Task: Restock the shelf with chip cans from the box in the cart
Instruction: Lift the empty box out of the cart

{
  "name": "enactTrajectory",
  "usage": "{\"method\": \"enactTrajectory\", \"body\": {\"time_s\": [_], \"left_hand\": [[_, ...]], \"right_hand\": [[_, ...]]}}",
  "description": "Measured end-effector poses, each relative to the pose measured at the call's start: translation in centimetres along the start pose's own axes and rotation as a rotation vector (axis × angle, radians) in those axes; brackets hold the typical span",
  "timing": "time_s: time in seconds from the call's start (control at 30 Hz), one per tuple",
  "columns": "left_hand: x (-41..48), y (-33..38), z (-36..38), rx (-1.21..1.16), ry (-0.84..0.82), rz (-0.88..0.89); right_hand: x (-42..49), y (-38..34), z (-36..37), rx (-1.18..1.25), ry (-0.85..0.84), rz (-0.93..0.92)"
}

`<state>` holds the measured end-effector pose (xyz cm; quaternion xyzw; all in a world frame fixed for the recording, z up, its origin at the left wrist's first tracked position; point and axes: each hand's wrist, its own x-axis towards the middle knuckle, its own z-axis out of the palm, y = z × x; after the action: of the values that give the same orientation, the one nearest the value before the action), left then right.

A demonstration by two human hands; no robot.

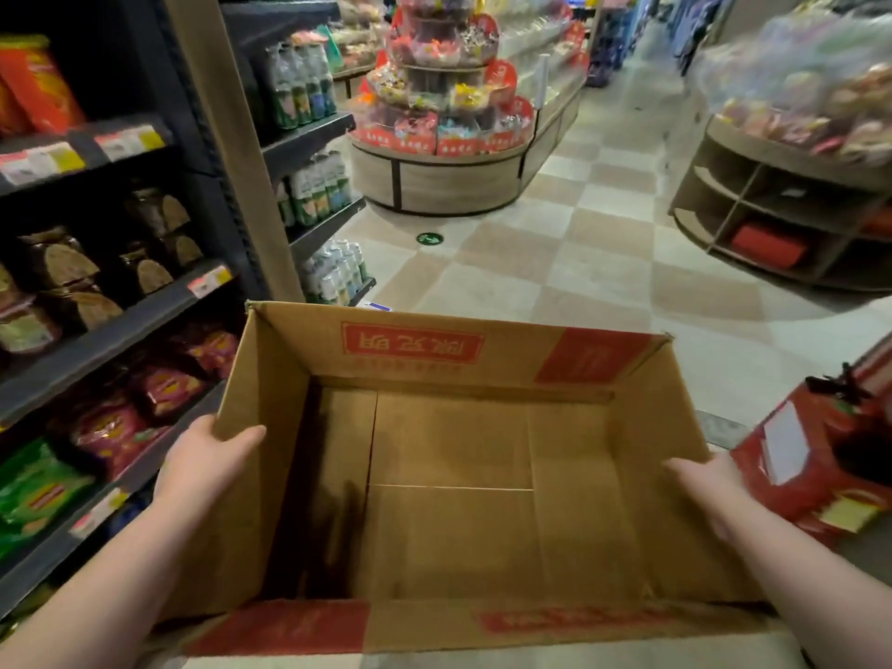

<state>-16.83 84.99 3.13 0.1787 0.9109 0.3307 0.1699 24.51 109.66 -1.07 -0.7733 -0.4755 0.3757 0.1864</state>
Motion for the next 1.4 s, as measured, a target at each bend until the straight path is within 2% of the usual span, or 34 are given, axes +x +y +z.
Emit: {"method": "enactTrajectory", "body": {"time_s": [0.37, 0.73, 1.2, 1.4], "left_hand": [[16.6, 9.8, 7.3, 0.018, -0.206, 0.153], [25.4, 16.9, 14.6, 0.048, -0.309, 0.183], [35.6, 28.9, 30.1, 0.166, -0.366, 0.024], [38.5, 30.7, 36.4, 0.201, -0.381, -0.106]], "right_hand": [[6.7, -6.5, 2.8, -0.050, 0.081, 0.167], [13.9, -10.7, 4.0, -0.086, 0.133, 0.253], [36.0, -16.3, 7.8, -0.080, -0.023, 0.348], [43.0, -16.6, 10.2, -0.098, -0.075, 0.413]]}}
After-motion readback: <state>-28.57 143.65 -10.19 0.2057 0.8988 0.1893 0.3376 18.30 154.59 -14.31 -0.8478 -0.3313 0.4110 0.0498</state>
